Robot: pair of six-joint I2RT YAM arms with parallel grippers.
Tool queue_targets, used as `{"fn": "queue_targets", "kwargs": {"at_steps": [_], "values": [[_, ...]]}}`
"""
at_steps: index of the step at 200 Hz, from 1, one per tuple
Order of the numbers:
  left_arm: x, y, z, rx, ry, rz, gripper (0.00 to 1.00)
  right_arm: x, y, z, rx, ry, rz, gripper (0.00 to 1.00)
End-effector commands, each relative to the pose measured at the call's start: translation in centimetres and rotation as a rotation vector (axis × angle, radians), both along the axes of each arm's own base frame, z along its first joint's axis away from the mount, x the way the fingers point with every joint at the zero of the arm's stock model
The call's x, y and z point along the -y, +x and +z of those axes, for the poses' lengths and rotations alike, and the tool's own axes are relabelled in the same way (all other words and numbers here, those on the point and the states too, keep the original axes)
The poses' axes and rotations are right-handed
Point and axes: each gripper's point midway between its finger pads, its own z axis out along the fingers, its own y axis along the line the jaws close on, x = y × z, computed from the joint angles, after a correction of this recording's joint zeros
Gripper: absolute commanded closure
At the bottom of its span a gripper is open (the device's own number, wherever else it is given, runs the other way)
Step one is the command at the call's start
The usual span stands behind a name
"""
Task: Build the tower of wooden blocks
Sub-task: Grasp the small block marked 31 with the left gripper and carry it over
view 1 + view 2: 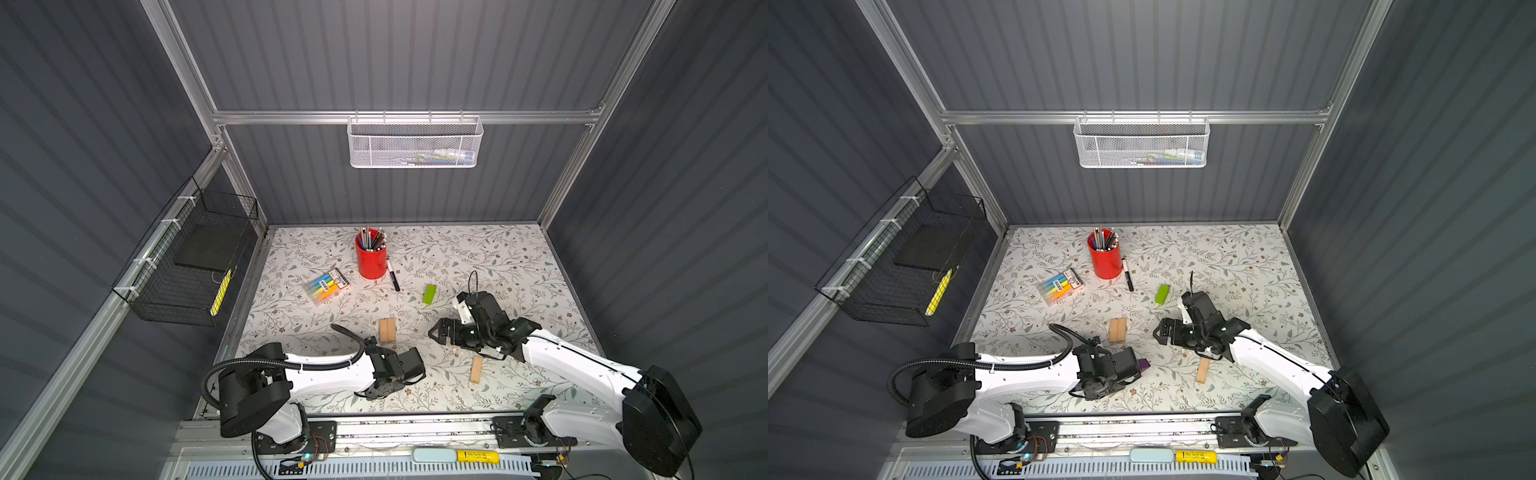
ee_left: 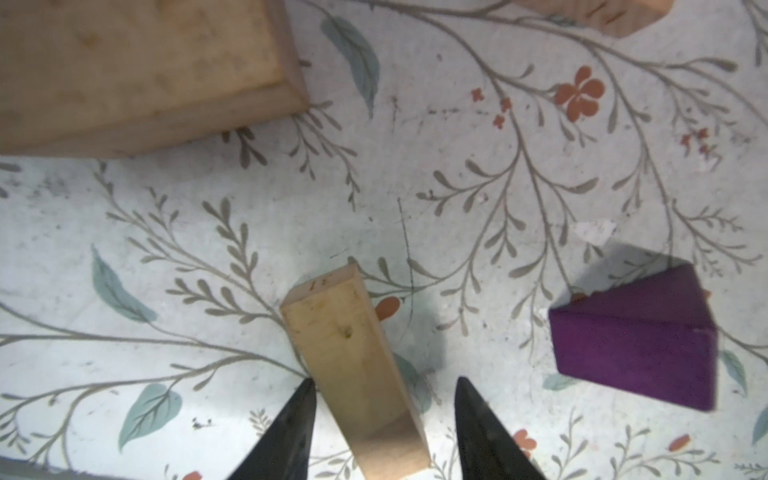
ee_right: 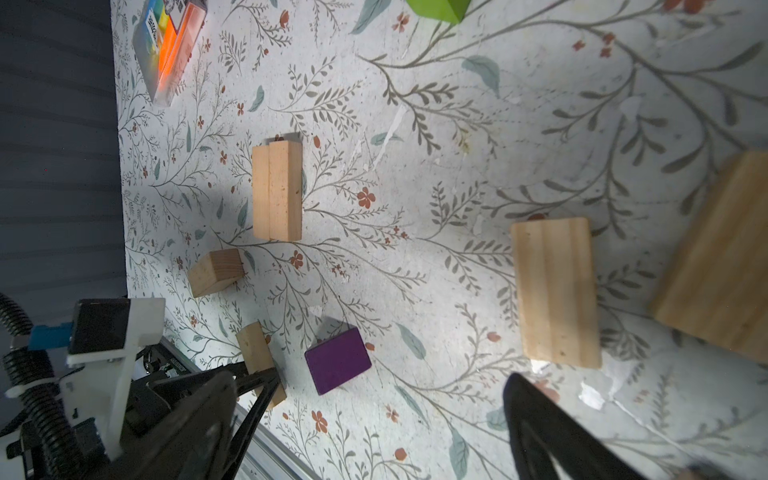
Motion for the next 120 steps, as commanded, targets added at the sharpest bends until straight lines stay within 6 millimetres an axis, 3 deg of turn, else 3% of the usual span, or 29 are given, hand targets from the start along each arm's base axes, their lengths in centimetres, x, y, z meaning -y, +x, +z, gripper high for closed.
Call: {"fn": "queue_targets", "kwargs": {"at_steps": [1,120], "values": [[-0.4,0.7,0.2,0.021,0.031,-0.006,0.5,0.0,-0.1,-0.3,-0.008,0.001,0.011,0.01],[-0.5,0.9,-0.8,-0.006,0.053,-0.037,0.63,-0.4,-0.1,-0.5,-0.031,0.016,0.012,0.01]]}}
